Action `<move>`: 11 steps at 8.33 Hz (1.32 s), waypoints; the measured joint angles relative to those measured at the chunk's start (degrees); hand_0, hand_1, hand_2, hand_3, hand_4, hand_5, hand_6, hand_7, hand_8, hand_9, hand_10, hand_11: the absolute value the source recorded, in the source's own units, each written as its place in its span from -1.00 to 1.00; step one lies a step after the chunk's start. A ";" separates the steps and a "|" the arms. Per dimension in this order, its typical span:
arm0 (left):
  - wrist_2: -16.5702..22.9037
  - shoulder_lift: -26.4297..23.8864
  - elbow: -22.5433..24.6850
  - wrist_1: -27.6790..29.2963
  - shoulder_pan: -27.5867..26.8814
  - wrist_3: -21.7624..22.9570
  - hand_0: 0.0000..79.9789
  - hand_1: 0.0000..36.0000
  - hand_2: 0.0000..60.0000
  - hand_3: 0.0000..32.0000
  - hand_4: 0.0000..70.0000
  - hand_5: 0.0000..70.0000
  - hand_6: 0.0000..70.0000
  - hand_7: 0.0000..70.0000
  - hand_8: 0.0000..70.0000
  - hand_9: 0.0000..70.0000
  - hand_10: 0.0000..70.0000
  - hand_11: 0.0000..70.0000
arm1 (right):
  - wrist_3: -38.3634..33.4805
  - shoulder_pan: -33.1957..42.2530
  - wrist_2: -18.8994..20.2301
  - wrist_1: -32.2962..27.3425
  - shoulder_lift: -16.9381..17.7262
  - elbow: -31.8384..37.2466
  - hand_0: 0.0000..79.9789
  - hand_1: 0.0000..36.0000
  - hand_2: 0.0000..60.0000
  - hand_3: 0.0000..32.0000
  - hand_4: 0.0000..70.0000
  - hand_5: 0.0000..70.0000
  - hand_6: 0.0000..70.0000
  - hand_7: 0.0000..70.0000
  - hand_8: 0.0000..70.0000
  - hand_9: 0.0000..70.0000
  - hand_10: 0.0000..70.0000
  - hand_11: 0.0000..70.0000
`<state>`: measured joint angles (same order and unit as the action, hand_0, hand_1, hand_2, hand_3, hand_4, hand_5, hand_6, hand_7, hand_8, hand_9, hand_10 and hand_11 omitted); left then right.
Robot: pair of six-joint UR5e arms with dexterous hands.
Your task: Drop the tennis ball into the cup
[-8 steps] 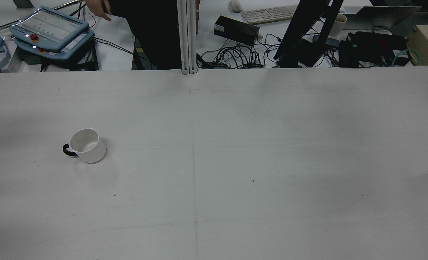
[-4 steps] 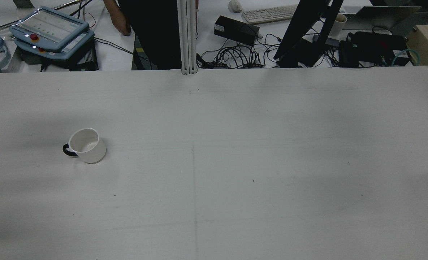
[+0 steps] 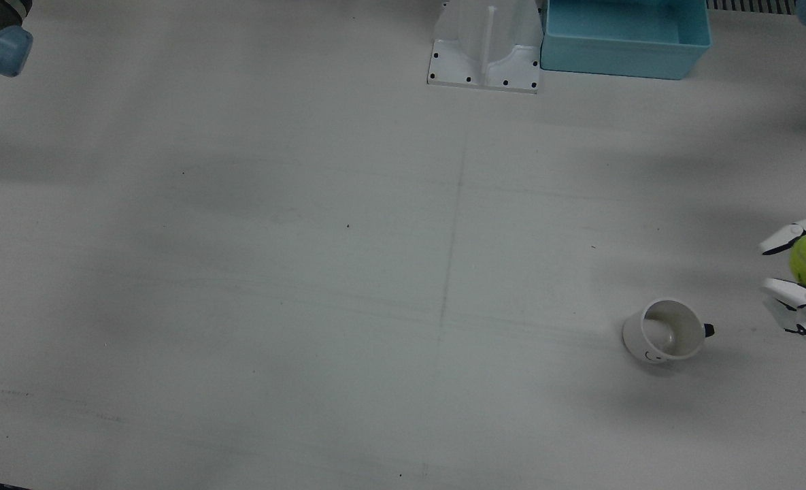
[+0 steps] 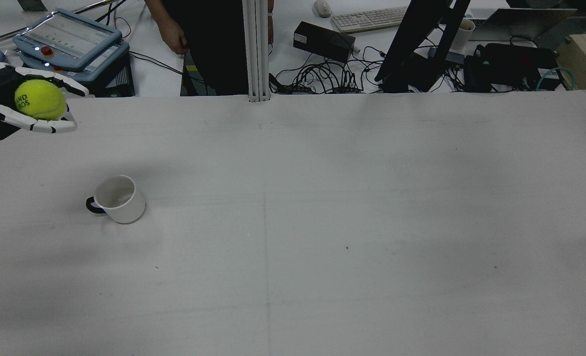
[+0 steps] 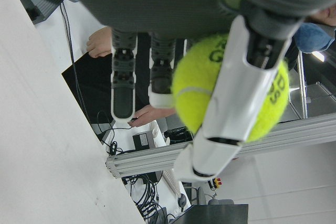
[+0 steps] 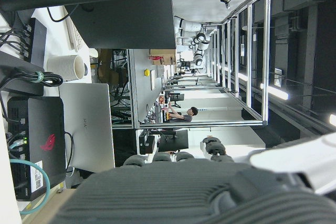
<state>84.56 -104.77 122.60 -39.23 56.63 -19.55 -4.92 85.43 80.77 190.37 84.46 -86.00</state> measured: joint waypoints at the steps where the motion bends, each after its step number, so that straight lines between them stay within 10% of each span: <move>1: -0.84 -0.11 -0.61 0.18 -1.34 -0.03 1.00 1.00 0.38 -1.00 0.67 -0.47 -0.25 1.00 0.40 1.00 -0.16 0.29 | 0.00 0.00 0.00 0.00 0.00 -0.01 -1.00 -1.00 -1.00 -1.00 -1.00 -1.00 -1.00 -1.00 -1.00 -1.00 -1.00 -1.00; 6: -1.42 -0.11 -5.91 3.29 -4.90 0.02 1.00 1.00 0.47 -1.00 0.52 -0.50 -0.35 1.00 0.25 0.88 -0.33 0.07 | 0.00 0.00 0.00 0.00 0.00 0.03 -1.00 -1.00 -1.00 -1.00 -1.00 -1.00 -1.00 -1.00 -1.00 -1.00 -1.00 -1.00; 7: -1.42 -0.11 -6.29 3.45 -5.10 0.03 1.00 1.00 0.54 -1.00 0.34 -0.55 -0.45 0.74 0.03 0.59 -0.47 -0.14 | 0.00 0.00 0.00 0.00 0.00 0.01 -1.00 -1.00 -1.00 -1.00 -1.00 -1.00 -1.00 -1.00 -1.00 -1.00 -1.00 -1.00; 9: -1.36 0.21 -6.46 4.28 -5.19 0.16 1.00 1.00 0.00 -1.00 -0.14 -0.65 -0.69 -0.13 -0.55 -0.25 -0.74 -0.53 | 0.00 0.00 0.00 0.00 0.00 -0.04 -1.00 -1.00 -1.00 -1.00 -1.00 -1.00 -1.00 -1.00 -1.00 -1.00 -1.00 -1.00; 11: -1.28 0.37 -6.35 5.45 -5.21 0.66 1.00 1.00 -0.13 -1.00 -0.30 -0.69 -0.81 -0.65 -0.77 -0.62 -0.83 -0.67 | 0.00 0.00 0.00 0.00 0.00 -0.04 -1.00 -1.00 -1.00 -1.00 -1.00 -1.00 -1.00 -1.00 -1.00 -1.00 -1.00 -1.00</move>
<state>83.29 -104.40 116.25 -33.78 51.42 -18.89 -4.92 85.43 80.77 190.37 84.46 -86.04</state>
